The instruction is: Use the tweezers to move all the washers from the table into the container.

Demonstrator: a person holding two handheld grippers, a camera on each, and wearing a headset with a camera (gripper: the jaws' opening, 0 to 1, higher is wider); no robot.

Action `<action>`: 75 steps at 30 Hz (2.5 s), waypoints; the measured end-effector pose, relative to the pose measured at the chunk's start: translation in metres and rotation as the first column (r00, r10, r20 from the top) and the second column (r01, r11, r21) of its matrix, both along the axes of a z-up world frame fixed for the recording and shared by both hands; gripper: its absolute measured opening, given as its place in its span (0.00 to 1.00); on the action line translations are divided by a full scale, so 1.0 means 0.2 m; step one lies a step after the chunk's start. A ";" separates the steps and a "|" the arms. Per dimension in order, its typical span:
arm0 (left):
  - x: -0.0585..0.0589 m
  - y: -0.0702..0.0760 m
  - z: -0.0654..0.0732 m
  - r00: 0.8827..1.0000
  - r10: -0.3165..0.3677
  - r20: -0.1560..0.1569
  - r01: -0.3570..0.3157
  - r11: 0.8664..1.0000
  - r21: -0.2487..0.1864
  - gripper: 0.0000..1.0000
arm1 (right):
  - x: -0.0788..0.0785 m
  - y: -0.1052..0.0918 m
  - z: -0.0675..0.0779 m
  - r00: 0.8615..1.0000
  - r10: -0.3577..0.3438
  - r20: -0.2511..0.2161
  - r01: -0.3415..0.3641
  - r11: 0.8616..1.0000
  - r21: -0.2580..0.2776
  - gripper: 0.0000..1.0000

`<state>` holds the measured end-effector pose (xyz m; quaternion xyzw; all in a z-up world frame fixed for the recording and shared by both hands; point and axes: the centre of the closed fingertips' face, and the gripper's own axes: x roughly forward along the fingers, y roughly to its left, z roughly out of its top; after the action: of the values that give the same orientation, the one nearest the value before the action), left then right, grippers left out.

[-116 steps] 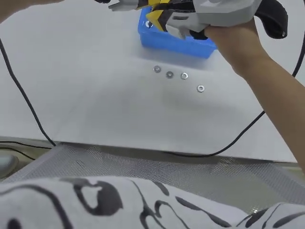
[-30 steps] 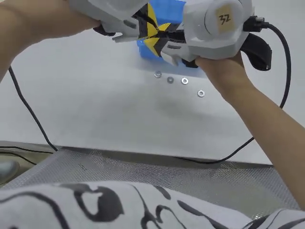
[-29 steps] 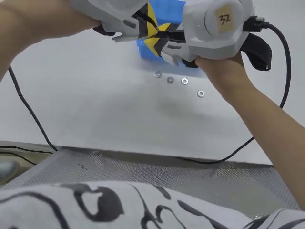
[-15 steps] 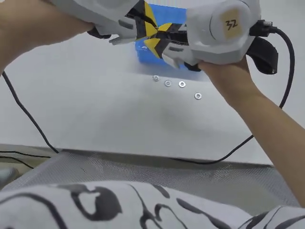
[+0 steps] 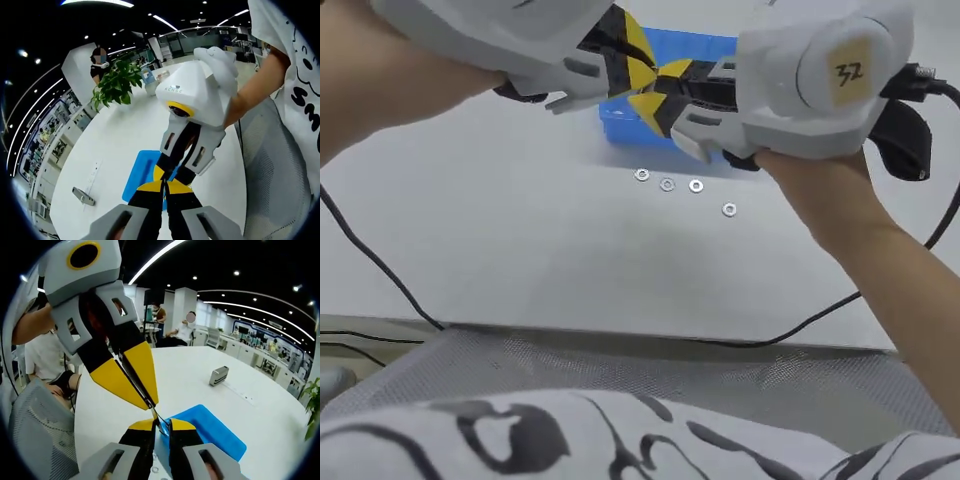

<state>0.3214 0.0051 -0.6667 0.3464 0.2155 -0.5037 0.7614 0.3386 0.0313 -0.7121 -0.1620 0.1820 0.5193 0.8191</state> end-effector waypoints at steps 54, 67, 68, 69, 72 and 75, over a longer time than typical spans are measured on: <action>-0.05 -0.03 -0.28 0.990 0.043 -0.134 -0.045 0.999 -0.014 0.00 | -0.09 -0.03 -0.30 0.992 0.051 -0.112 -0.061 0.994 -0.086 0.03; -0.06 -0.04 -0.18 0.993 0.004 -0.114 -0.004 1.000 -0.005 0.00 | -0.10 -0.03 -0.20 0.994 0.058 -0.093 -0.066 0.994 -0.084 0.03; -0.06 -0.04 -0.18 0.994 0.003 -0.112 -0.003 1.000 -0.004 0.00 | -0.10 -0.03 -0.19 0.994 0.059 -0.091 -0.067 0.994 -0.083 0.03; -0.06 -0.04 -0.18 0.994 0.002 -0.110 -0.002 1.000 -0.003 0.00 | -0.09 -0.03 -0.19 0.994 0.060 -0.090 -0.068 0.994 -0.081 0.03; -0.06 -0.03 -0.20 0.993 0.004 -0.115 -0.004 1.000 -0.002 0.00 | -0.10 -0.02 -0.21 0.993 0.065 -0.101 -0.074 0.994 -0.086 0.03; -0.06 -0.03 -0.21 0.992 0.005 -0.123 -0.005 1.000 0.001 0.00 | -0.11 -0.02 -0.23 0.991 0.068 -0.114 -0.079 0.993 -0.091 0.04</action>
<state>0.3088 -0.0012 -0.7094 0.3145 0.2633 -0.5221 0.7477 0.3175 0.0281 -0.7575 -0.1784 0.2454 0.5482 0.7794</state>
